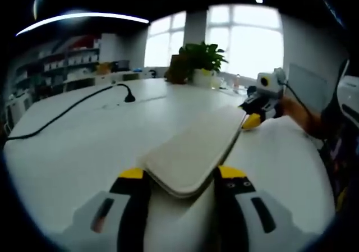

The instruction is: Arrange the utensils inside the cutlery case until each visible utensil rests in its matching compartment.

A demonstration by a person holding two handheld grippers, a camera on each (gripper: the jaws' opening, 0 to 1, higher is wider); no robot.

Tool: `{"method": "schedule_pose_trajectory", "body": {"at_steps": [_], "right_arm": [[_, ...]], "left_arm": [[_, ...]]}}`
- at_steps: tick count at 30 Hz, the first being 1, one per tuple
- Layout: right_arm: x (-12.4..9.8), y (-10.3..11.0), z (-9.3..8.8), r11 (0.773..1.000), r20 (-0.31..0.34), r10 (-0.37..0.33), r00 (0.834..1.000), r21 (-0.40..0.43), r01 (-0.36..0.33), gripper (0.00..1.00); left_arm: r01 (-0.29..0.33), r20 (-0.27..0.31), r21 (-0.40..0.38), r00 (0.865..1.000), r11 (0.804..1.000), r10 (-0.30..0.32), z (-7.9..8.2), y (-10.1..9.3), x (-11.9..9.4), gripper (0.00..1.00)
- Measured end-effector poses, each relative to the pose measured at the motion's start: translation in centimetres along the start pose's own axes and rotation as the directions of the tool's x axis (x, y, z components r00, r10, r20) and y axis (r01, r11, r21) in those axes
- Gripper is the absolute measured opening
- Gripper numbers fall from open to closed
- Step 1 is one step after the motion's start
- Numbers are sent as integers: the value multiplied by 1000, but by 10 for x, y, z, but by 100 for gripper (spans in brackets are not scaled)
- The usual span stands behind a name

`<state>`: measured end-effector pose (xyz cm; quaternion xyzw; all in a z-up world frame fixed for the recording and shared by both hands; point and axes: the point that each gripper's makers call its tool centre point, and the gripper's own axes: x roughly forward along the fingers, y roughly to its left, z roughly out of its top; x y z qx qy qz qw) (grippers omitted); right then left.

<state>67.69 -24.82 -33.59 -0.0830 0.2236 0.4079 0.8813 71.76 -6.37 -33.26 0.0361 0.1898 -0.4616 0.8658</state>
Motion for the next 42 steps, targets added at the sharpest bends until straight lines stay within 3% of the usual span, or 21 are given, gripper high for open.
{"method": "schedule_pose_trajectory", "body": {"at_steps": [15, 21, 27, 30, 32, 37, 42], "right_arm": [[-4, 1, -1, 1000, -11, -7, 1000, -4, 7, 32], [-13, -2, 2, 999, -23, -26, 999, -24, 26, 34], [-22, -1, 16, 997, -4, -41, 999, -62, 41, 34], [-19, -1, 25, 997, 30, -42, 999, -66, 44, 31], [-15, -1, 38, 998, 100, -36, 994, -47, 41, 26], [-7, -5, 36, 999, 93, -47, 995, -5, 48, 20], [-5, -5, 30, 998, 87, -45, 995, 35, 42, 18]], "left_arm": [[-25, -35, 27, 999, 999, 26, -4, 2, -8, 49], [-37, -39, 59, 998, 998, 39, 1, 2, -18, 50], [-51, 5, 50, 999, 997, 50, 16, 6, -28, 49], [-51, 23, 47, 998, 998, 50, 23, 6, -30, 44], [-50, 51, 39, 998, 998, 48, 29, 6, -30, 40], [-52, 59, 22, 997, 998, 51, 29, 7, -25, 25], [-64, 59, 15, 996, 998, 63, 25, 10, -22, 23]]}}
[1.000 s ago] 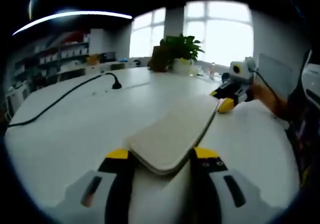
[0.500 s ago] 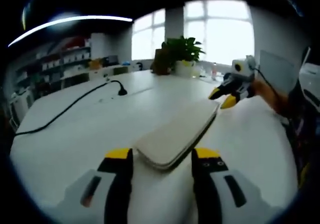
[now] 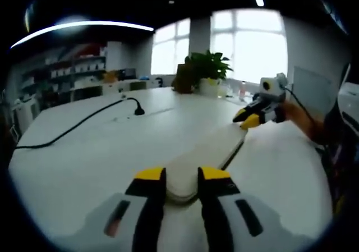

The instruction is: Arrange the utensils inside the cutlery case until each visible utensil rests in its matching compartment.

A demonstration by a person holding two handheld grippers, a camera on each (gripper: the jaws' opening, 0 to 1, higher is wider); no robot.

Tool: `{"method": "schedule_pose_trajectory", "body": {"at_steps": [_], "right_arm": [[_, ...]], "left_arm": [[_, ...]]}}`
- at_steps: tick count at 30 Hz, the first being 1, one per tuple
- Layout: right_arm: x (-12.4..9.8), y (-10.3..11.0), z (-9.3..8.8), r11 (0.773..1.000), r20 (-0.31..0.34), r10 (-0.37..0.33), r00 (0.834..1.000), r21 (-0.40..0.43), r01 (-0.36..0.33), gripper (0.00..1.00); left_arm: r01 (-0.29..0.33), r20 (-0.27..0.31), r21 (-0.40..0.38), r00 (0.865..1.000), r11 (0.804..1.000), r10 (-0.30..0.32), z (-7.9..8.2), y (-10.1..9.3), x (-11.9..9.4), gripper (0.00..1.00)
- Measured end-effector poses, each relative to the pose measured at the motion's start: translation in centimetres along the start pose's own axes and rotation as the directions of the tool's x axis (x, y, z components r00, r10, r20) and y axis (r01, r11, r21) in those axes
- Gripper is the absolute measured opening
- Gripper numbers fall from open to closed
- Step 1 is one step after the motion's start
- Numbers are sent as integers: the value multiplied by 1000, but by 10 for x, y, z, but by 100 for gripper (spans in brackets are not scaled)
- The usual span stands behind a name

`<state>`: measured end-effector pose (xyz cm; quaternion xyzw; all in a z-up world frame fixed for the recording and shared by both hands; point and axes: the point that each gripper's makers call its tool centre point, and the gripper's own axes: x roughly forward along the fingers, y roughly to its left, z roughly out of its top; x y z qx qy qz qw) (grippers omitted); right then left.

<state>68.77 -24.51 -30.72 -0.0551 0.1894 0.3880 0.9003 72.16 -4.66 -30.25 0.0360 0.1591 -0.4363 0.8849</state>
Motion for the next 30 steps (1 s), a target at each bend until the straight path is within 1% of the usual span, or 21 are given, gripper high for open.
{"method": "schedule_pose_trajectory", "body": {"at_steps": [2, 4, 5, 6, 7, 8, 9, 10, 12, 14, 20, 25, 30], "right_arm": [[0, 1, 1, 1000, 8, 6, 1000, 6, -6, 16], [0, 1, 1, 1000, 13, 8, 1000, 8, -8, 15], [1, 0, 0, 1000, 17, 6, 1000, 8, -7, 14], [1, -5, 1, 1000, 26, -18, 1000, -4, 18, 10], [2, -7, 1, 998, 30, -36, 999, -45, 38, 7], [2, -4, 0, 999, 28, -25, 999, -26, 25, 6], [3, -2, 0, 1000, 36, -5, 999, -19, 5, 2], [4, -1, 0, 1000, 42, 5, 999, -28, -4, 0], [7, -1, 1, 999, 55, 3, 998, -32, -1, 0], [9, -1, 3, 999, 48, 3, 999, -41, -1, 0], [13, -2, 4, 996, 48, 26, 998, -82, -22, 0], [16, -3, 5, 995, 43, 29, 999, -93, -25, 0], [15, -4, 5, 997, 58, 31, 998, -70, -27, 0]], "left_arm": [[-6, 8, -4, 1000, 1000, 6, 0, 0, 1, 22], [-6, 25, -33, 1000, 999, 7, 1, 0, 1, 22], [-11, 25, -25, 1000, 1000, 12, 1, 0, 2, 21], [-23, 19, 11, 1000, 1000, 23, 0, 1, 2, 20], [-28, 15, 24, 1000, 999, 27, 0, 0, 2, 19], [-37, 10, 40, 999, 999, 37, -1, -1, 2, 19], [-39, 7, 45, 999, 998, 38, -1, -3, 2, 19], [-35, 7, 48, 999, 998, 35, 0, -5, 2, 18], [11, 9, 29, 1000, 1000, -12, -1, -15, 3, 16], [-17, 11, 45, 1000, 999, 16, -2, -13, 3, 14], [-21, 22, 40, 1000, 999, 20, -2, -13, 2, 14], [-24, 29, 40, 999, 999, 23, -3, -15, 0, 14], [-30, 32, 42, 999, 999, 29, -3, -15, 0, 14]]}}
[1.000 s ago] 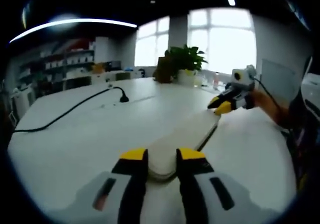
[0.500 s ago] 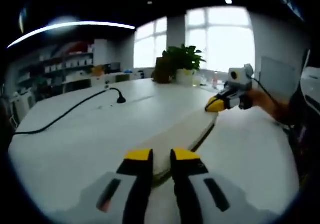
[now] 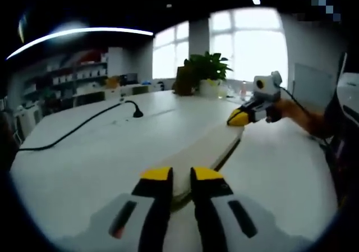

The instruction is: Arrange the utensils inside the cutlery case until each visible utensil rests in its matching compartment.

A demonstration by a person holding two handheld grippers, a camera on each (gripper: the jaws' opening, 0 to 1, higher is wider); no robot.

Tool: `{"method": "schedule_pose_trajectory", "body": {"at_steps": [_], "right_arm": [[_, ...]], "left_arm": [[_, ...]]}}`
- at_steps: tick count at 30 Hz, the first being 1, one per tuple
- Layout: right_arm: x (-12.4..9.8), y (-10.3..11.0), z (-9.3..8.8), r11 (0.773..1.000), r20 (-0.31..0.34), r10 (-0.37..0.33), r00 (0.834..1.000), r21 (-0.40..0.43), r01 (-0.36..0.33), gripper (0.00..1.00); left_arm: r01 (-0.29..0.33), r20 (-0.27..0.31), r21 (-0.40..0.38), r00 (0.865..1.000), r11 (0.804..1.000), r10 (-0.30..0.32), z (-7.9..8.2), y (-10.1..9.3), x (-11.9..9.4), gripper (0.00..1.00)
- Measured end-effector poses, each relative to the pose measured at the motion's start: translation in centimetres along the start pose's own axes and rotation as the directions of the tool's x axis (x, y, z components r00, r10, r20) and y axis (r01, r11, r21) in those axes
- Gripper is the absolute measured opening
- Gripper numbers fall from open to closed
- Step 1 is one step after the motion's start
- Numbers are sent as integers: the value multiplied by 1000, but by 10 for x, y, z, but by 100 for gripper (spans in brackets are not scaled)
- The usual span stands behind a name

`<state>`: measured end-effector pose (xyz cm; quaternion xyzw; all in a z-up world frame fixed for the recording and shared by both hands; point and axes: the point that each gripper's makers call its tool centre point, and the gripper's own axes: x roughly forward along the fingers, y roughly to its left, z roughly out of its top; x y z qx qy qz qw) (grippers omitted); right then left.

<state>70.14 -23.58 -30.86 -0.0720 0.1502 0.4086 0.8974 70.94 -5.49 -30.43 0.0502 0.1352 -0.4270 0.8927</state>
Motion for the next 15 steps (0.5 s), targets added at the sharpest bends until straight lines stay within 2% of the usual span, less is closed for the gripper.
{"method": "schedule_pose_trajectory", "body": {"at_steps": [7, 10, 11, 12, 13, 15], "right_arm": [[0, 0, 0, 1000, 19, -8, 1000, 30, 7, 0], [0, 0, 1, 998, 5, -15, 1000, 56, 15, 0], [-1, 0, 1, 998, -7, -16, 1000, 68, 16, 0], [-3, 0, 2, 997, -15, -18, 1000, 70, 19, 0], [-6, 1, 5, 997, -4, -22, 1000, 71, 22, 1], [-17, -1, 27, 992, 91, -46, 995, 118, 36, 8]], "left_arm": [[-25, -12, 2, 1000, 1000, 25, 1, 1, 1, 12], [-35, -18, -42, 999, 999, 34, 1, 4, 1, 12], [-38, -32, -57, 999, 998, 36, 1, 5, 0, 12], [-67, -53, -54, 997, 996, 64, 3, 13, -3, 14], [-91, -51, -16, 995, 996, 90, 9, 19, -7, 14], [-122, -20, 21, 992, 992, 122, 22, 24, -15, 14]]}}
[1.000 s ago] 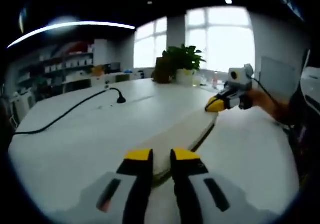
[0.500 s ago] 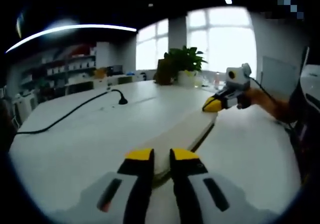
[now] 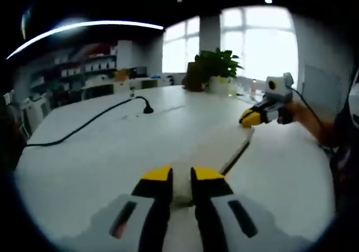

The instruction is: Arrange the utensils inside the cutlery case until each visible utensil rests in its matching compartment.

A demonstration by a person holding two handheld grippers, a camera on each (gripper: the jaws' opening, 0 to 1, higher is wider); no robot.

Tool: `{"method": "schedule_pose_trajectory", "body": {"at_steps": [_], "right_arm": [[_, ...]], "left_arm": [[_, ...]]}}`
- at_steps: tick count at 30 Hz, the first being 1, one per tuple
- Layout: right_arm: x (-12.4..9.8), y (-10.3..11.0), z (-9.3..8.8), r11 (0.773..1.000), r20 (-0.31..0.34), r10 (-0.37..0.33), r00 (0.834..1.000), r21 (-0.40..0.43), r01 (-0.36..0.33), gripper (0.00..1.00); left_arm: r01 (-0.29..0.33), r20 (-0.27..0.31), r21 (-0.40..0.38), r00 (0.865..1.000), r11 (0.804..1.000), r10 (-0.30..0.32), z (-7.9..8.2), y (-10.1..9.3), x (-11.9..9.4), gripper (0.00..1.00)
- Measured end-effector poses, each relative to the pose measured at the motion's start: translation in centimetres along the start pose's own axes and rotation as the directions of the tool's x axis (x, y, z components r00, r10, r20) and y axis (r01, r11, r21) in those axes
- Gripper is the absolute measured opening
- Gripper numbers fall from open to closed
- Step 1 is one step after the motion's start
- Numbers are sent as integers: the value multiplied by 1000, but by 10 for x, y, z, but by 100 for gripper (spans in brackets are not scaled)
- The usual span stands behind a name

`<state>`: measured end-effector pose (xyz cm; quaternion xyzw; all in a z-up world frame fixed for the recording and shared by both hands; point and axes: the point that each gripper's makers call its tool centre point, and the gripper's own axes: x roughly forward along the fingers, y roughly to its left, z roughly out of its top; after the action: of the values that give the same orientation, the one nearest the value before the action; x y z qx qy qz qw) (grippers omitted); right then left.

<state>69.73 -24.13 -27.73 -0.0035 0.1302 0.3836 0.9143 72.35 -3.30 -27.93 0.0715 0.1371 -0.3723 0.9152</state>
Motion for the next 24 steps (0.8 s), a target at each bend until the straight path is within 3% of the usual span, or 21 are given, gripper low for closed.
{"method": "schedule_pose_trajectory", "body": {"at_steps": [3, 6, 8, 10, 14, 17, 20, 23, 24], "right_arm": [[-16, -5, 27, 999, 81, -46, 996, -13, 47, 11], [-33, -7, 45, 993, 104, -102, 989, -55, 108, 12], [-42, -10, 53, 985, 111, -149, 983, -67, 157, 17], [-55, -11, 58, 969, 89, -207, 974, -116, 216, 23], [-77, -9, 69, 955, 136, -270, 953, -90, 284, 24], [-97, -10, 72, 924, 169, -346, 923, -108, 367, 24], [-118, -9, 72, 899, 181, -407, 895, -95, 427, 26], [-139, -7, 71, 880, 205, -444, 872, -83, 467, 27], [-148, -10, 69, 864, 207, -482, 851, -45, 501, 28]], "left_arm": [[17, 43, -32, 999, 999, -16, 15, -4, -10, 14], [-44, 70, -52, 996, 998, 48, 29, 3, -22, 14], [-93, 61, -27, 994, 995, 94, 34, 7, -30, 15], [-112, 88, -72, 989, 991, 118, 44, 9, -41, 16], [-117, 137, -95, 982, 989, 129, 57, 8, -57, 16], [-170, 148, -96, 972, 981, 183, 62, 10, -71, 17], [-228, 129, -122, 961, 966, 243, 55, 13, -83, 19], [-249, 139, -149, 953, 957, 269, 49, 12, -93, 19], [-247, 149, -166, 951, 955, 272, 48, 11, -97, 20]]}}
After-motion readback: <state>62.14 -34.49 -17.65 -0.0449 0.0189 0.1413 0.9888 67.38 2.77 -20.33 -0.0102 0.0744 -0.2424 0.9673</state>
